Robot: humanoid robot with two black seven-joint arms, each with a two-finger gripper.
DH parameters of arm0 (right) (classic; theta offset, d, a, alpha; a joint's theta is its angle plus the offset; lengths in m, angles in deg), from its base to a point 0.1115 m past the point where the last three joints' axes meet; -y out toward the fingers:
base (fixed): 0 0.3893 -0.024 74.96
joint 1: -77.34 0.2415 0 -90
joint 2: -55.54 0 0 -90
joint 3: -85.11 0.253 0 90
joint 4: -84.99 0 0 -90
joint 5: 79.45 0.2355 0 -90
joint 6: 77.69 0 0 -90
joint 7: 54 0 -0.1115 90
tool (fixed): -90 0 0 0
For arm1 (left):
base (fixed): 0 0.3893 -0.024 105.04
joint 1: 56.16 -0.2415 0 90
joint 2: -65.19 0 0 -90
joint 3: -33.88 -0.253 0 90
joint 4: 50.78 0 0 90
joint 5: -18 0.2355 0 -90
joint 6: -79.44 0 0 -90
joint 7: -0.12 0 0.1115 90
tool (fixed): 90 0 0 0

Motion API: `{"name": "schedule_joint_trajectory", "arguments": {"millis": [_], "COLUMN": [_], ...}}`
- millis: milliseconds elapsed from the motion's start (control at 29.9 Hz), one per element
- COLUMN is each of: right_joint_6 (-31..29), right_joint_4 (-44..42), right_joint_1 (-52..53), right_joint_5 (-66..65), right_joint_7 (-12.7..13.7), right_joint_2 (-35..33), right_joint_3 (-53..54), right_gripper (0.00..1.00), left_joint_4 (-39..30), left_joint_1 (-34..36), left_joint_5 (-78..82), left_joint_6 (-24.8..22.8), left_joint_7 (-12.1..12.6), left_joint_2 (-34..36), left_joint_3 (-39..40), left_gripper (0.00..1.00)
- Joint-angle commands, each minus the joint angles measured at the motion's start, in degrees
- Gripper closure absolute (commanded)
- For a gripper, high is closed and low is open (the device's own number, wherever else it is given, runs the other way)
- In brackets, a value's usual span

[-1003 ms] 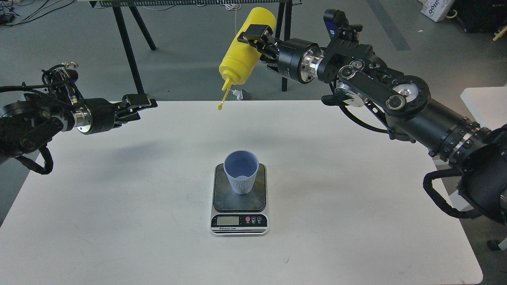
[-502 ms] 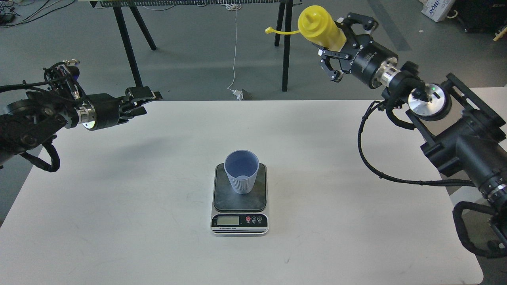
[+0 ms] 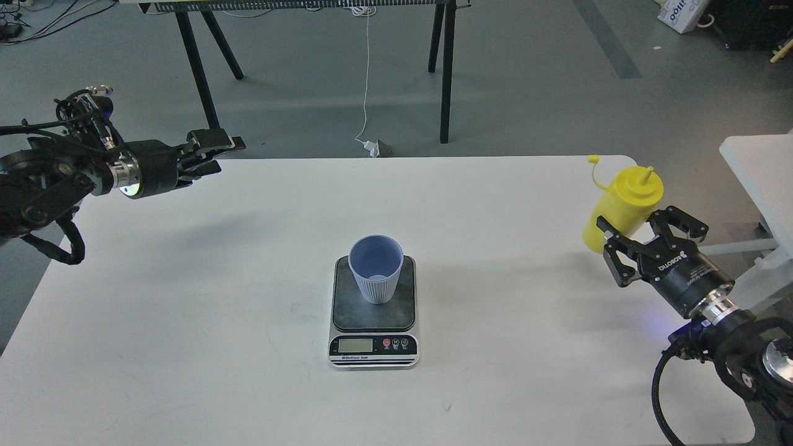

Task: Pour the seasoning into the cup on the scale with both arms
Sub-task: 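Lower the yellow bottle onto the table with the right gripper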

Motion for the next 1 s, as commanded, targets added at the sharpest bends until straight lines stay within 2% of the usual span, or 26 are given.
{"name": "schedule_joint_trajectory", "arguments": {"millis": [0,201,368,970], "right_joint_6": [0.0,0.0,0.0,0.0], "right_joint_4": [-0.3,-1.9,-3.7,-7.9], "right_joint_1": [-2.4,-1.7,-0.8,2.0], "right_joint_5": [-0.1,-0.3,-0.6,-3.5], "right_joint_7": [0.8,1.2,2.3,2.0], "right_joint_2": [0.1,0.9,2.6,8.1], "right_joint_3": [-0.2,-0.3,-0.3,-2.9], "right_gripper": [0.95,0.92,0.85,0.64], "left_joint_4": [0.0,0.0,0.0,0.0], "left_joint_1": [-0.1,-0.1,0.0,-0.2], "left_joint_5": [-0.1,-0.2,-0.3,-0.2], "left_joint_6": [0.0,0.0,0.0,0.0], "left_joint_7": [0.0,0.0,0.0,0.0], "left_joint_2": [-0.1,-0.1,0.0,-0.1], "left_joint_3": [-0.1,0.2,0.4,0.3], "left_gripper": [0.2,0.2,0.2,0.2]}}
